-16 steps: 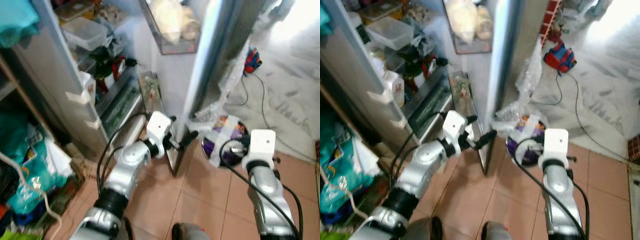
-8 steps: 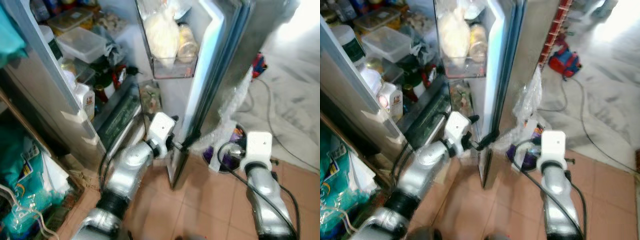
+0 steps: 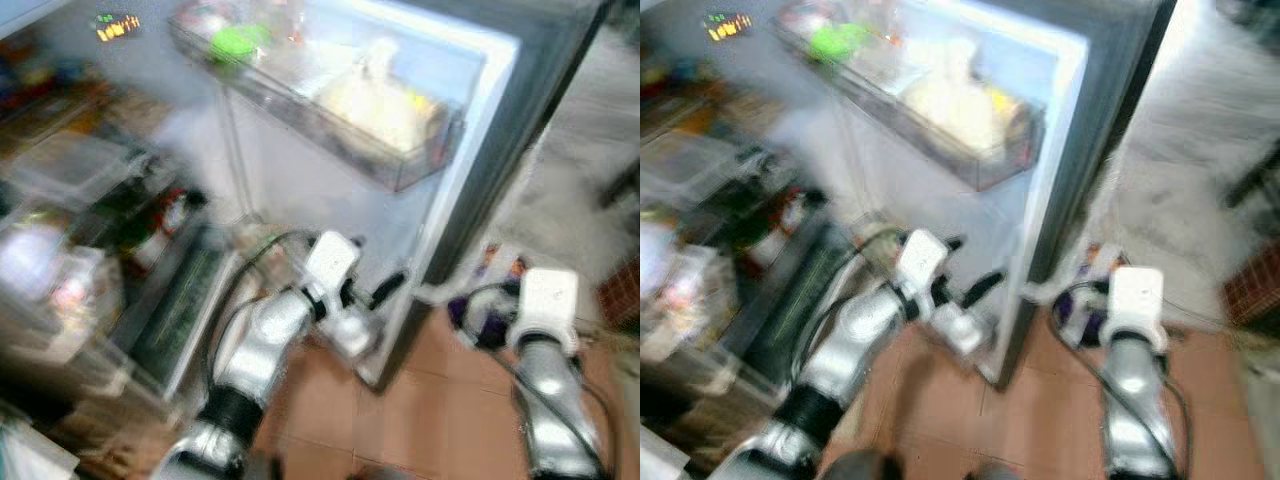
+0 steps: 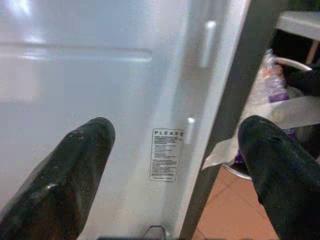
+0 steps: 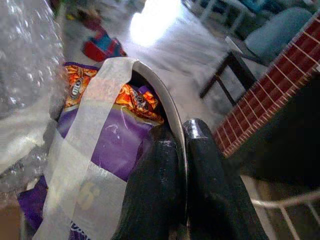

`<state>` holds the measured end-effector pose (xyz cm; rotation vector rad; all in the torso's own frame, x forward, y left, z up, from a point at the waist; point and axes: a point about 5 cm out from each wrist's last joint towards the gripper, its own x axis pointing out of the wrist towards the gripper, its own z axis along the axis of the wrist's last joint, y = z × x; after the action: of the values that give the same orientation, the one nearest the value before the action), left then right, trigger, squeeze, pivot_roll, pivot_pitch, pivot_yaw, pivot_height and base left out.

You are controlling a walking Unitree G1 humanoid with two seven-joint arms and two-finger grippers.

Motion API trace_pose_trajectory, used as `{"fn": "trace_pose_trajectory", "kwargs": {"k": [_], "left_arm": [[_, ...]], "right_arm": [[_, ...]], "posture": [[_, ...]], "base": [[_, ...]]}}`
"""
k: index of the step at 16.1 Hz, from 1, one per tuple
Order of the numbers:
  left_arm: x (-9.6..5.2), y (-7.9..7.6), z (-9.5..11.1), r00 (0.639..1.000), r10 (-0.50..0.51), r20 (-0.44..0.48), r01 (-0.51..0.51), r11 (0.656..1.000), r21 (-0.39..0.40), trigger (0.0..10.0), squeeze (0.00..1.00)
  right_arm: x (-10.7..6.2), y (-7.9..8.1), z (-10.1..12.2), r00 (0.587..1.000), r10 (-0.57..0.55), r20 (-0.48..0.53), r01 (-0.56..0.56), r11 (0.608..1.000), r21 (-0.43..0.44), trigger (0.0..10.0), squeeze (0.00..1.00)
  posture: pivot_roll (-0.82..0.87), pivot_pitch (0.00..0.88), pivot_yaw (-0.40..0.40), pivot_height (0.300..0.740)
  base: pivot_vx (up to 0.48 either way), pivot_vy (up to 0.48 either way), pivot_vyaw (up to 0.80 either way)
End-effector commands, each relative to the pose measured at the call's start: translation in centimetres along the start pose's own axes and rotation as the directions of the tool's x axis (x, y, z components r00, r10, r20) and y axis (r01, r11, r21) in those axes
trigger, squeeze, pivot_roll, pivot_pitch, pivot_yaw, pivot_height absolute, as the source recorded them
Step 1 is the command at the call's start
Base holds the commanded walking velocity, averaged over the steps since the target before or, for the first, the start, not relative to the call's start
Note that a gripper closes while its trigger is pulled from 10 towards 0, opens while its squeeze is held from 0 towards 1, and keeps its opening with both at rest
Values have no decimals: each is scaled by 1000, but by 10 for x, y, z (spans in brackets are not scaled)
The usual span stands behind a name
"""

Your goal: Restocking fridge

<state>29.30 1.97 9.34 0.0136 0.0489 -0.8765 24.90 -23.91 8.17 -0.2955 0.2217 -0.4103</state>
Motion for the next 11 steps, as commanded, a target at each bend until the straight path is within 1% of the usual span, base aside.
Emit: {"fn": "trace_pose_trajectory", "kwargs": {"k": [1,3,5,6,7,9,11], "left_arm": [[6,-5,5,1000,-14,11,13,1000,16,10000,0],[6,-5,4,1000,2,5,-2,1000,31,10000,0],[7,-5,3,1000,4,3,-4,999,37,10000,0],[7,-5,3,1000,8,2,-8,999,43,10000,0],[9,-4,3,1000,22,0,-22,998,54,10000,0],[11,-3,3,999,38,-8,-37,996,77,10000,0],[15,-5,3,999,40,-15,-38,992,119,10000,0]], "right_arm": [[1,-3,3,1000,-15,13,15,1000,-13,10000,0],[3,-16,0,995,-97,-2,97,994,-48,10000,0],[3,-20,0,992,-126,-1,126,989,-76,10000,0],[3,-26,-1,987,-161,-3,160,981,-108,10000,0],[3,-30,-3,984,-180,-6,178,975,-132,10000,0],[1,-32,-5,984,-179,-15,176,975,-133,10000,0],[-6,-32,-12,984,-171,-48,163,977,-139,10000,0]], "posture": [[-22,58,-1,740],[-23,57,1,740],[-27,57,3,740],[-30,57,5,740],[-35,60,10,740],[-39,64,15,740],[-40,65,20,740]], "base": [[442,0,0],[332,0,0],[279,0,0],[251,0,0],[0,0,0],[0,0,0],[0,0,0]]}}
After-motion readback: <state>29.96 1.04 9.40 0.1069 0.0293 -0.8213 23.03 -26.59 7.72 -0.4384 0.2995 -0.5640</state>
